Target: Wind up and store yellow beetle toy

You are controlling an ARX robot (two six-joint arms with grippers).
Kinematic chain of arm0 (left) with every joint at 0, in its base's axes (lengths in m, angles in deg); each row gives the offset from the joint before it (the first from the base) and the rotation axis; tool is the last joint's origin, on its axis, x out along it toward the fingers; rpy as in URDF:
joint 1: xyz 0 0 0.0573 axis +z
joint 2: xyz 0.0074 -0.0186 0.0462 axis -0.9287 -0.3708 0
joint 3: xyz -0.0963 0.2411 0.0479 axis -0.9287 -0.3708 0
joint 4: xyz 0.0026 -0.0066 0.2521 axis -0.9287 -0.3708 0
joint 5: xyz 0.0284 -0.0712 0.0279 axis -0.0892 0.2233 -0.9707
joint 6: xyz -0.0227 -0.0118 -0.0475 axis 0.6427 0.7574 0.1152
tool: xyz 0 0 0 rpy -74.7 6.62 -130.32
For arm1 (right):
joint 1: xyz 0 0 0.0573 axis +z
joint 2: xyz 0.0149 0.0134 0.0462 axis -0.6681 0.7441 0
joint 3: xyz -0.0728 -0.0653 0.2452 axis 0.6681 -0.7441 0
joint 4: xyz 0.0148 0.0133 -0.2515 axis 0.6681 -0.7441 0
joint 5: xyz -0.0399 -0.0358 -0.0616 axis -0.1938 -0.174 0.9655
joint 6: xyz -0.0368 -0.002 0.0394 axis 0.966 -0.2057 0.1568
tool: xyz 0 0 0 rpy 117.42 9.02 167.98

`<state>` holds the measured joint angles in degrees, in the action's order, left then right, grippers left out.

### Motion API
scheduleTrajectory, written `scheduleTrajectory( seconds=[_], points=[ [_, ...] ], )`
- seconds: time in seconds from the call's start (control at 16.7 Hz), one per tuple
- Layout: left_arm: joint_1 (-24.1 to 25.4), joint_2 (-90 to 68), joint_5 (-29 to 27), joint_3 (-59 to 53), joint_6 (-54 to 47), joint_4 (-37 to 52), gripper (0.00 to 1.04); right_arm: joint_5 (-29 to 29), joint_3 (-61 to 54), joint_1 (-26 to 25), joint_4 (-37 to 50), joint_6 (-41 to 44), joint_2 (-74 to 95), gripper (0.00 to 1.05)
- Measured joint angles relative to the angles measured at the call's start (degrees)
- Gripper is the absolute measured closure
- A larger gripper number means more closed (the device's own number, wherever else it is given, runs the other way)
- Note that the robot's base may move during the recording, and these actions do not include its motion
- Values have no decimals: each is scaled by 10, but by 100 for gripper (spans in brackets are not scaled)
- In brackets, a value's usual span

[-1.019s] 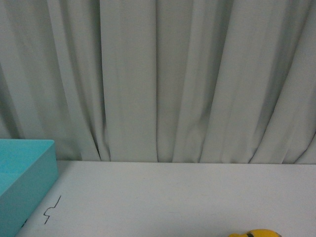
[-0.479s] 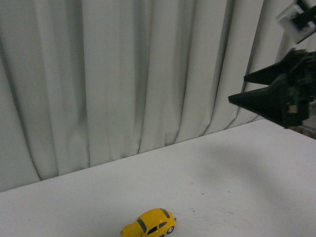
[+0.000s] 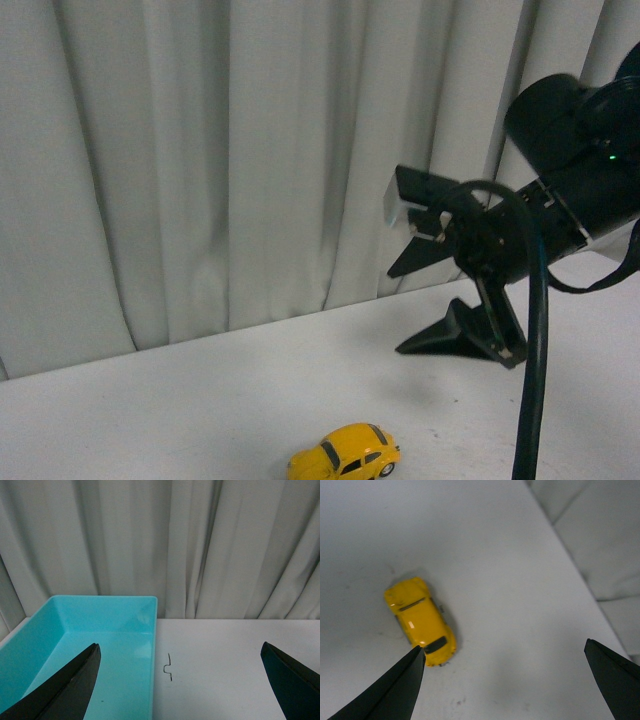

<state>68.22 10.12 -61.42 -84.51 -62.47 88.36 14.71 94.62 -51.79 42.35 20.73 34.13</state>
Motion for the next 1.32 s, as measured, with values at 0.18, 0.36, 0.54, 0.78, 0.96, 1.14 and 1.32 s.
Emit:
scheduleTrajectory(
  seconds=[0.18,0.36,0.54,0.78,0.96,1.14,1.32],
  points=[
    [0,0,0,0,0,0,7,44,11,39,-52,94,42,7],
    [0,0,0,0,0,0,7,72,28,65,-101,164,72,7],
    [0,0,0,0,0,0,7,93,61,85,-125,233,114,7],
    [0,0,0,0,0,0,7,130,104,103,-141,275,170,7],
    [0,0,0,0,0,0,7,140,119,111,-143,278,192,7],
    [0,0,0,0,0,0,7,150,125,125,-133,279,214,7],
    [0,0,0,0,0,0,7,170,125,132,-123,280,224,7]
  ],
)
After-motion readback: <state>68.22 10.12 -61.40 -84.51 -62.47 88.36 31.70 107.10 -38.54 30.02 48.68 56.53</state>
